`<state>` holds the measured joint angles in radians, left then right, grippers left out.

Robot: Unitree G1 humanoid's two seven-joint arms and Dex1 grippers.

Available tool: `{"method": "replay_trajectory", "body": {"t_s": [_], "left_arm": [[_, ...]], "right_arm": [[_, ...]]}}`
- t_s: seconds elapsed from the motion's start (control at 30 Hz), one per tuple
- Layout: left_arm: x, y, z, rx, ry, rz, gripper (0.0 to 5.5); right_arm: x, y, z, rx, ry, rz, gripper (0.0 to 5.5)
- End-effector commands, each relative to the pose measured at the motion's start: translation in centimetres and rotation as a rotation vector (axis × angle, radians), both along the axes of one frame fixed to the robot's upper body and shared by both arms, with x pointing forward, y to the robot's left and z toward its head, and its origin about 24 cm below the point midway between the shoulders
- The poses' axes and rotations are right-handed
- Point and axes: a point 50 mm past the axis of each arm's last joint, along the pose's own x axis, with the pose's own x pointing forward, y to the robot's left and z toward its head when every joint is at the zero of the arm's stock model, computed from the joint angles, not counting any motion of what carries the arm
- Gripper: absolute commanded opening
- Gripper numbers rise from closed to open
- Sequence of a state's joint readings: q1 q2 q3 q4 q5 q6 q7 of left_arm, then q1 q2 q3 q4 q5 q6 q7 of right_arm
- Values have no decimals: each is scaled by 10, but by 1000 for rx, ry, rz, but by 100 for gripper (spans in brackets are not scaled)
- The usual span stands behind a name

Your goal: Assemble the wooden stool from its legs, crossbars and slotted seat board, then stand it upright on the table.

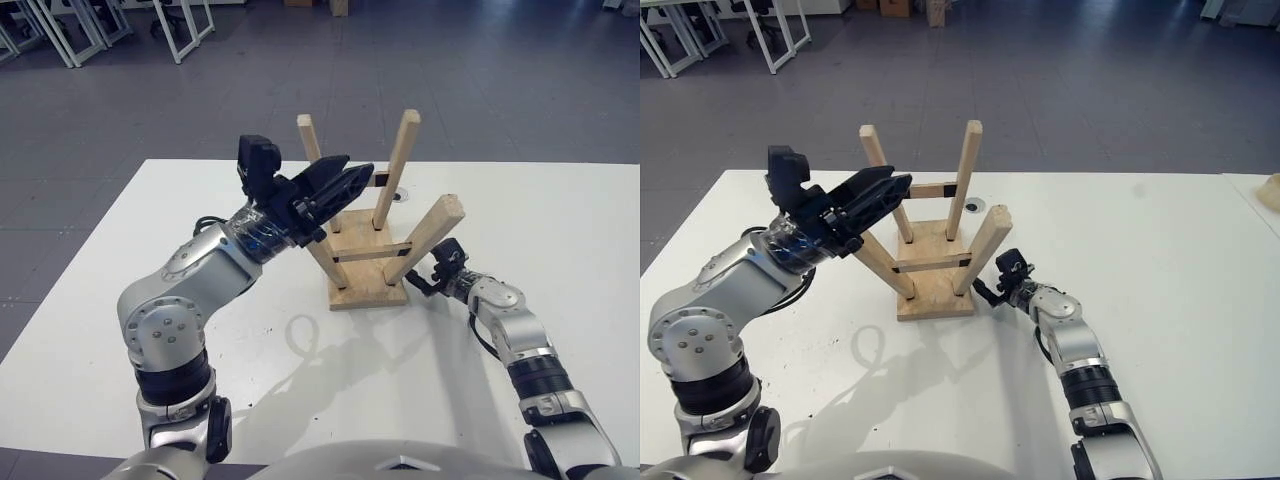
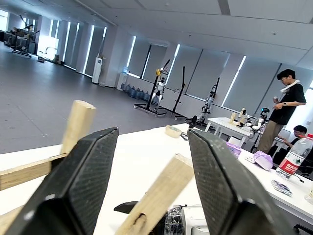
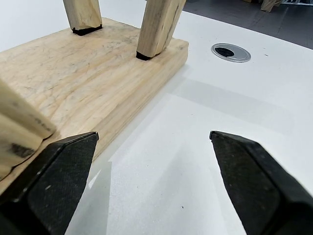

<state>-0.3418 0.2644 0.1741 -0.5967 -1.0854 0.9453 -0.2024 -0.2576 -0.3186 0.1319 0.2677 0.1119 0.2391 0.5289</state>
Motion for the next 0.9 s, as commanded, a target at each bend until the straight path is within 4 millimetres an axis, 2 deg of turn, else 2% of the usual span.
{"method": "replay_trajectory", "body": {"t_s": [0.03, 0.17, 0.27, 0.33, 0.37, 0.47, 0.53, 0.63, 0.73, 0.9], "left_arm": [[5, 6, -6, 62, 62, 9, 263], [-3, 22, 49, -70, -116, -60, 263], [-19, 66, 114, -269, -314, -36, 263], [-22, 85, 130, -311, -345, 33, 263], [-15, 100, 129, -277, -318, 156, 263], [4, 130, 119, -157, -240, 449, 263], [16, 135, 107, -57, -197, 568, 263], [19, 126, 97, 9, -191, 567, 263], [19, 117, 90, 63, -194, 510, 263], [-15, 95, 84, 114, -191, 179, 263]], "right_arm": [[-6, 3, -4, 0, 16, 3, 421], [-6, 5, -4, 5, 17, 0, 421], [-7, 10, 5, 0, -8, 24, 421], [-9, 17, 15, -9, -42, 66, 421], [-14, 37, 39, 44, -102, 164, 421], [-38, 77, 92, 190, -203, 413, 421], [-48, 92, 115, 230, -239, 515, 421], [-47, 93, 120, 217, -235, 520, 421], [-42, 79, 112, 170, -211, 446, 421], [-39, 45, 100, 125, -156, 331, 421]]}}
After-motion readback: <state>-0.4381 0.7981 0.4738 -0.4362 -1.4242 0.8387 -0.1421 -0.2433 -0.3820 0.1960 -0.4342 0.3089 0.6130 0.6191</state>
